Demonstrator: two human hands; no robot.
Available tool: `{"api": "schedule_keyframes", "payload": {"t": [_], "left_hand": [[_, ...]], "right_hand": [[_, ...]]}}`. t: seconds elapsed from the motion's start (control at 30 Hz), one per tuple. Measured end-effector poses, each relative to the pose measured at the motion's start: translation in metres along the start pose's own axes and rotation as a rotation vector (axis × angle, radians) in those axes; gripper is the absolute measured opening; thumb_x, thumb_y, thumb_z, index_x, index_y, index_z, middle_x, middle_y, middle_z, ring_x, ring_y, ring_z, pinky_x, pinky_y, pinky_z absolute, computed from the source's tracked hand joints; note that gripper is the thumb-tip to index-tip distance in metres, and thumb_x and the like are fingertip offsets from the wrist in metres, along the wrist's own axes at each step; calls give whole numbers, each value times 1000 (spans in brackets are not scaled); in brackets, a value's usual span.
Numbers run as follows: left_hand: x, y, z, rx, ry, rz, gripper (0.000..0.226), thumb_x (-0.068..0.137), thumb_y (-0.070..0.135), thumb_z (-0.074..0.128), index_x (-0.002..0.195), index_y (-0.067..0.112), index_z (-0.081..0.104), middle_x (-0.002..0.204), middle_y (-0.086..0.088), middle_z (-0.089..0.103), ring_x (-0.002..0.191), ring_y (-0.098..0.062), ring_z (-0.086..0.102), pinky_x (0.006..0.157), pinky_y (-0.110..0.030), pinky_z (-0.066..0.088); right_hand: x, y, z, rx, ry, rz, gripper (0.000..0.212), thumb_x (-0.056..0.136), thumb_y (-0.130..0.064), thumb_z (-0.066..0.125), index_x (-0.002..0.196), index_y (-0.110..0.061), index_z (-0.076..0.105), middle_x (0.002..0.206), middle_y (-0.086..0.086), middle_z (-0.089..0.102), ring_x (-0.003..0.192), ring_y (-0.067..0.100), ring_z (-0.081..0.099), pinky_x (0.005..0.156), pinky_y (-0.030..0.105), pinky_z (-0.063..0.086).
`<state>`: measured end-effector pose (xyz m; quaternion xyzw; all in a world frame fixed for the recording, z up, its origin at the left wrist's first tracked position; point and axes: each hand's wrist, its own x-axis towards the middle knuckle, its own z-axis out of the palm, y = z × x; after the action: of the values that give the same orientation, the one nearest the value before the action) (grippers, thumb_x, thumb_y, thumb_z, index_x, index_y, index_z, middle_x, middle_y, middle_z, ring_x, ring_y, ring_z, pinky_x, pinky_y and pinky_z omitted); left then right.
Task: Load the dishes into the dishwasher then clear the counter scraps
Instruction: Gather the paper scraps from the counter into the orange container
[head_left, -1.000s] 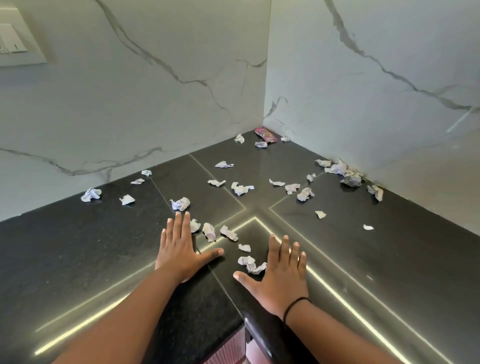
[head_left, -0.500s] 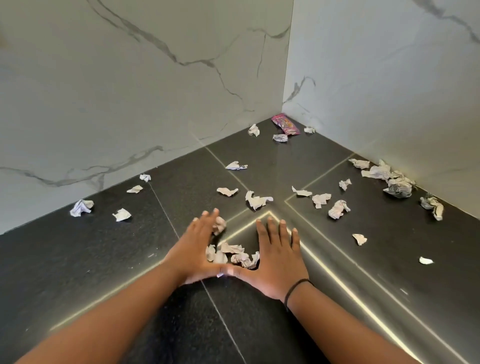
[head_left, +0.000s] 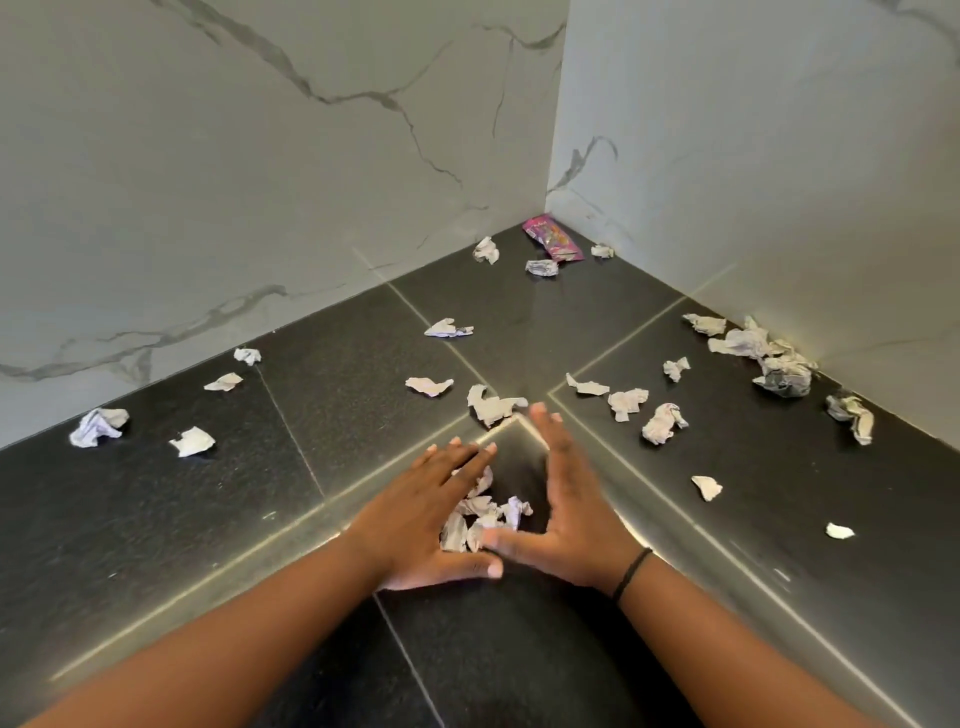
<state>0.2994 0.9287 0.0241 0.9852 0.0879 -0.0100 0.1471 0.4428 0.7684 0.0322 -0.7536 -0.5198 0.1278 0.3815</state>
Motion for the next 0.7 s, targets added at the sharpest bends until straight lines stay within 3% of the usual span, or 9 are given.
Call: {"api": "schedule_keyframes", "payload": {"t": [0.1, 0.17, 0.27, 0.37, 0.47, 0.6, 0.7], "left_hand": [[26, 23, 13, -15, 84, -124, 90, 77, 87, 23, 148, 44, -13, 161, 3, 4, 148, -14, -6, 116, -29, -12], [41, 32, 17, -21, 125, -158, 75, 83, 79, 22, 149, 46, 6, 161, 3, 8, 148, -16, -3, 116, -30, -13], [58, 36, 18, -75, 200, -177, 47, 94, 58, 34, 138, 43, 40, 155, 3, 26, 147, -17, 8, 118, -32, -5], [64, 36, 19, -113, 251, -120, 31, 97, 39, 45, 125, 33, 54, 146, 3, 38, 145, -18, 19, 117, -28, 1], [62, 37, 18, -124, 230, -53, 40, 93, 45, 46, 131, 32, 48, 152, 2, 32, 146, -17, 18, 117, -29, 5], [62, 40, 13, -77, 143, 37, 89, 81, 69, 47, 152, 38, 3, 161, 6, -6, 148, -14, -10, 118, -34, 1], [67, 45, 9, 41, 109, 137, 95, 79, 78, 42, 151, 40, -6, 160, 4, -16, 146, -23, -20, 117, -46, 1]], "right_hand": [[-16, 35, -46, -123, 336, 182, 97, 66, -72, 62, 143, -21, 32, 145, 0, 38, 133, 18, 36, 111, 35, 31], [-31, 65, -87, -272, 480, 329, 87, 67, -75, 54, 133, -18, 47, 136, 10, 47, 127, 27, 42, 108, 43, 33], [-59, 112, -142, -536, 501, 606, 95, 64, -86, 41, 131, -19, 49, 139, 15, 44, 131, 33, 36, 111, 50, 28], [-85, 138, -170, -561, 455, 873, 119, 50, -99, 34, 143, -24, 32, 154, 11, 25, 142, 33, 19, 114, 59, 16], [-97, 142, -171, -422, 431, 846, 127, 43, -102, 36, 147, -32, 17, 159, 5, 11, 146, 30, 9, 114, 62, 11], [-96, 137, -139, -495, 284, 729, 128, 41, -103, 41, 147, -42, 2, 160, -4, -2, 147, 28, 2, 115, 54, 1], [-71, 148, -143, -494, 324, 776, 133, 38, -103, 43, 147, -41, -2, 160, -3, -4, 147, 33, -2, 115, 53, 0]]}}
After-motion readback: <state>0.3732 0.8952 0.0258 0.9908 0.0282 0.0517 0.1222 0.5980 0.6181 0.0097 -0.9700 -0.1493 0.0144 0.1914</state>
